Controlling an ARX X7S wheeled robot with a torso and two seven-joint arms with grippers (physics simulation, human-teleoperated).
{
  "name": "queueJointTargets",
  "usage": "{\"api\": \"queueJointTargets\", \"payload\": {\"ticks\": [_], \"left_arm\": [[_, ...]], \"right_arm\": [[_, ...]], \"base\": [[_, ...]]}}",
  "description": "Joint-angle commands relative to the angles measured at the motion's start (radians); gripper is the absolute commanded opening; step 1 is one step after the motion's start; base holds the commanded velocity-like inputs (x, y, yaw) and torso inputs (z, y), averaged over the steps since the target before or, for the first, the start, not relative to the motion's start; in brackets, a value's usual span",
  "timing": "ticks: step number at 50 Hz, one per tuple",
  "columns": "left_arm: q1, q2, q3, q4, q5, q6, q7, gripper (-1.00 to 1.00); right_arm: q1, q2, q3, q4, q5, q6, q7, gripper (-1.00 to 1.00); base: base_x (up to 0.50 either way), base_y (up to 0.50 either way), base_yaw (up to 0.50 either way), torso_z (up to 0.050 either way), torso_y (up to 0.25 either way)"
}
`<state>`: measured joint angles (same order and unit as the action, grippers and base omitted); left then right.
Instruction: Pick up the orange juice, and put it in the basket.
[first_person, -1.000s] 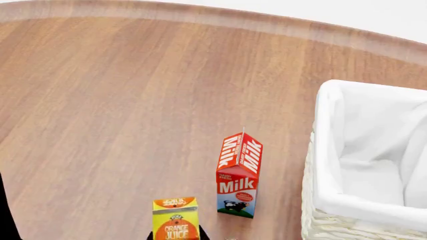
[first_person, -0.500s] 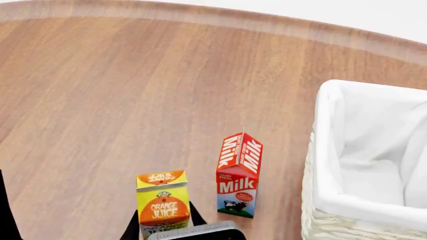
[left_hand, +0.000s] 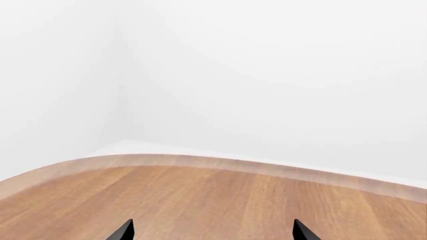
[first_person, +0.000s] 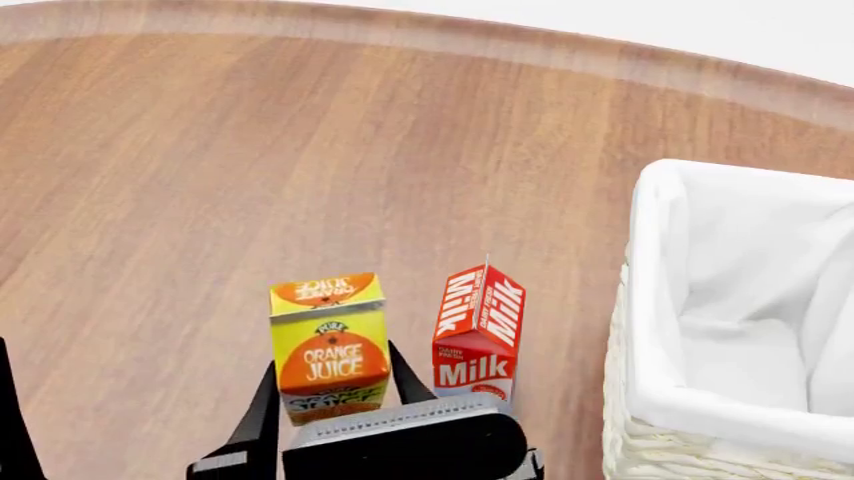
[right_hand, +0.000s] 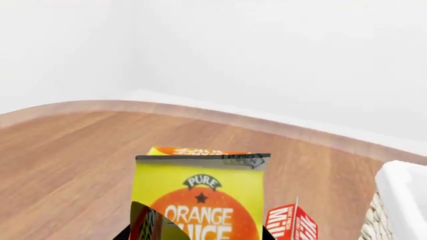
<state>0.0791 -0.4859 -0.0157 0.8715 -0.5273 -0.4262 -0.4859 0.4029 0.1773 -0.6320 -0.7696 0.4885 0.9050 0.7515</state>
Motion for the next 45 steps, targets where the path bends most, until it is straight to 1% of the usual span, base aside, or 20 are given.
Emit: {"api": "queueJointTargets", "payload": {"ticks": [1,14,21,28,34,45], "left_arm": [[0.001,0.025,-0.033,0.006,-0.018,0.016,0.027,1.0],[0.003,0.02,-0.032,0.008,-0.021,0.018,0.023,1.0],[0.005,0.018,-0.035,0.007,-0.024,0.021,0.02,1.0],[0.004,0.015,-0.035,0.009,-0.027,0.021,0.017,1.0],[0.004,0.016,-0.029,0.001,-0.024,0.026,0.018,1.0],[0.006,0.013,-0.032,0.002,-0.03,0.031,0.016,1.0]], "right_arm": [[0.049,-0.024,0.086,-0.071,0.003,0.071,-0.014,-1.0],[0.113,-0.021,0.189,-0.124,0.076,0.162,0.01,-1.0],[0.12,-0.01,0.223,-0.136,0.096,0.173,0.018,-1.0],[0.141,0.0,0.297,-0.161,0.14,0.214,0.032,-1.0],[0.14,0.019,0.341,-0.16,0.155,0.208,0.031,-1.0],[0.153,0.064,0.501,-0.194,0.234,0.258,0.05,-1.0]], "base": [[0.0,0.0,0.0,0.0,0.0],[0.0,0.0,0.0,0.0,0.001],[0.0,0.0,0.0,0.0,0.001],[0.0,0.0,0.0,0.0,0.0],[0.0,0.0,0.0,0.0,0.0],[0.0,0.0,0.0,0.001,0.001]]}}
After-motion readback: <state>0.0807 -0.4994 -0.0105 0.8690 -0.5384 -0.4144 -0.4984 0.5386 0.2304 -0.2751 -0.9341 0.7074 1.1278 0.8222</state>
